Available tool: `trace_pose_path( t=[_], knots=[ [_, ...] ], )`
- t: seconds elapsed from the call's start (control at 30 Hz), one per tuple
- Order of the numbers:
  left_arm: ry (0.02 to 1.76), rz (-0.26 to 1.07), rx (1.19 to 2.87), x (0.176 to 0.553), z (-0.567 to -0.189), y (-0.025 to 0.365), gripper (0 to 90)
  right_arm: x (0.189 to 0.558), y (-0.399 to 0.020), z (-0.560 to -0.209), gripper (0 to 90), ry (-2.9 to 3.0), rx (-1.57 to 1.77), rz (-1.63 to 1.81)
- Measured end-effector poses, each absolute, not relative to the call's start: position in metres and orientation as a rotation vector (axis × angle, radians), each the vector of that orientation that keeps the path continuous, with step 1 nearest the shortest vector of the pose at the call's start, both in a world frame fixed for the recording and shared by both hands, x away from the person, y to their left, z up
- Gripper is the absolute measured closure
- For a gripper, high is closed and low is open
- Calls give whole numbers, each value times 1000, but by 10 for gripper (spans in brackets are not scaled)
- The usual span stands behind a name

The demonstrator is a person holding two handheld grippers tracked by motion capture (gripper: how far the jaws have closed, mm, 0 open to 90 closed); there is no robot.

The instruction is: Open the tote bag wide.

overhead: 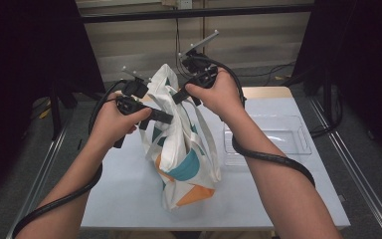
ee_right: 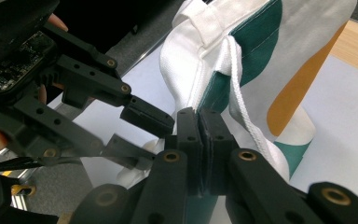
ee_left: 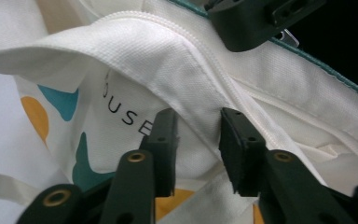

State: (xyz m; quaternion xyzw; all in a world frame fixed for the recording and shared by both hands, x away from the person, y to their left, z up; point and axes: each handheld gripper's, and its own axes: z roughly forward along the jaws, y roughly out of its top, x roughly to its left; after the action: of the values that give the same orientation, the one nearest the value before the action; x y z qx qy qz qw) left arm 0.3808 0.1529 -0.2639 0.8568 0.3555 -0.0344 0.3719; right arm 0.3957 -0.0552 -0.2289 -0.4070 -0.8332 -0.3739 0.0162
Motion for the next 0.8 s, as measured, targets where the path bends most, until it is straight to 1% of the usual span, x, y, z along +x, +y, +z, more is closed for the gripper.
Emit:
trace_pose_path(
  t=[0.1,0.13,0.2,0.23,0.27,0.33,0.37,0.4,0.43,0.5,0.67,0.73,0.77,0.8],
  knots=[
    [937,-107,2173,381,-263,154,751,396,-56,-229,880,-2592,-1269,-1160],
    [927,-111,2176,383,-262,157,755,396,-56,-229,880,-2593,-1271,-1160],
    [966,-94,2137,383,-260,159,754,396,-57,-229,880,-2595,-1269,-1164],
    [989,-70,2108,384,-258,161,736,396,-57,-229,880,-2595,-1267,-1164],
    [1007,-70,2087,385,-257,163,678,396,-57,-229,880,-2591,-1263,-1162],
    [1052,-64,2051,388,-253,167,608,395,-58,-230,880,-2591,-1263,-1161],
    [1083,-64,2022,389,-251,168,512,395,-57,-230,880,-2593,-1259,-1160],
    [1109,-60,2004,390,-249,169,489,395,-57,-231,880,-2593,-1258,-1159],
    [1119,-54,1997,392,-248,170,489,395,-57,-231,880,-2593,-1258,-1159],
    [1157,-57,1957,395,-245,171,437,396,-58,-230,880,-2591,-1258,-1159],
    [1193,-66,1942,401,-245,169,413,396,-59,-229,880,-2590,-1261,-1157],
    [1193,-71,1932,401,-246,164,426,396,-60,-230,880,-2591,-1260,-1161],
    [1178,-74,1946,402,-247,163,451,396,-60,-230,880,-2587,-1255,-1165],
    [1178,-81,1948,402,-247,161,451,396,-60,-230,880,-2587,-1255,-1165]
  ],
)
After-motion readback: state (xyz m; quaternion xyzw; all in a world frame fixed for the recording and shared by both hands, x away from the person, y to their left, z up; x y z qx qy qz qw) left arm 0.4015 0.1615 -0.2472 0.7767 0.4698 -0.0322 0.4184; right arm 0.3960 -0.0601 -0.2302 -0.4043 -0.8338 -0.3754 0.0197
